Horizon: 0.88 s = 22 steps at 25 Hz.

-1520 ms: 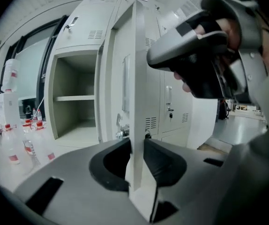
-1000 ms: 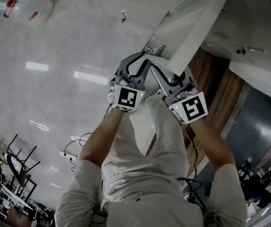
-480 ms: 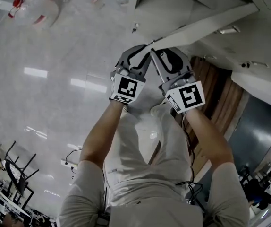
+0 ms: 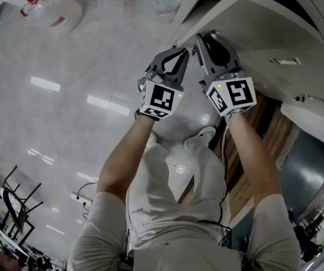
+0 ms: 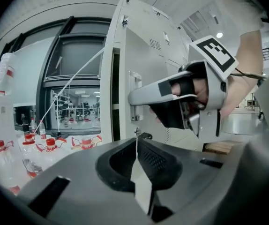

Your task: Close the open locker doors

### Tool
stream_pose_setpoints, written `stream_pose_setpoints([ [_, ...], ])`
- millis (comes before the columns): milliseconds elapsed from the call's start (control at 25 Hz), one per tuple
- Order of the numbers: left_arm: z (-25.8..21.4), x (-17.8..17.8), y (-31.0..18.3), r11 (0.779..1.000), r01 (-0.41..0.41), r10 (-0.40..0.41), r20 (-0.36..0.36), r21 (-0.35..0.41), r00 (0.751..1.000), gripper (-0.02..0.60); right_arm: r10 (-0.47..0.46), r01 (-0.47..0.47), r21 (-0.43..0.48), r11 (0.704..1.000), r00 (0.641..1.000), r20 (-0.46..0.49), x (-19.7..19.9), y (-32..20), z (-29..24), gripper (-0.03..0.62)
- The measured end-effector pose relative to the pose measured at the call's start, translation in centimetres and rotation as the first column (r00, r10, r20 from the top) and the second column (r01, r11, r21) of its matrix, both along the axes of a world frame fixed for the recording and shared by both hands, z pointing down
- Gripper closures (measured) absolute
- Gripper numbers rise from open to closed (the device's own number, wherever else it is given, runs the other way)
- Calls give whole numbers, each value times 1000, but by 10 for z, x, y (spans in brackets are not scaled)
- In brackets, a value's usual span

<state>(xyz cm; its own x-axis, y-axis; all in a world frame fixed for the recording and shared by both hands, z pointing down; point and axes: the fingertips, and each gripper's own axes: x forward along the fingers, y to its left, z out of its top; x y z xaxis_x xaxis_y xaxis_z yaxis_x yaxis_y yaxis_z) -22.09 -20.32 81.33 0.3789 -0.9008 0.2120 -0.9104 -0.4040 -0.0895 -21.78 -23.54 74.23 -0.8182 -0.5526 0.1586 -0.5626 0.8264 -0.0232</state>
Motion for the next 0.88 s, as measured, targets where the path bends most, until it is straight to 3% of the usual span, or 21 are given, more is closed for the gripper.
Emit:
stream_pose_setpoints([
  [200, -1, 3, -46, 1000, 17, -18, 54, 14, 998, 577, 58, -57, 34, 998, 998, -11, -6, -31, 0, 549],
  [400, 0, -10, -82, 998, 68, -68, 37, -1, 997, 578, 110, -108, 66, 992, 994, -20, -10, -50, -1, 553],
  [720, 0, -17, -119, 1000, 2, -1, 58, -19, 998, 578, 192, -186, 108, 977, 980, -56, -18, -82, -1, 574],
  [880, -1, -15, -126, 1000, 7, -6, 75, -18, 997, 578, 233, -223, 113, 968, 969, -78, -11, -89, 0, 566],
])
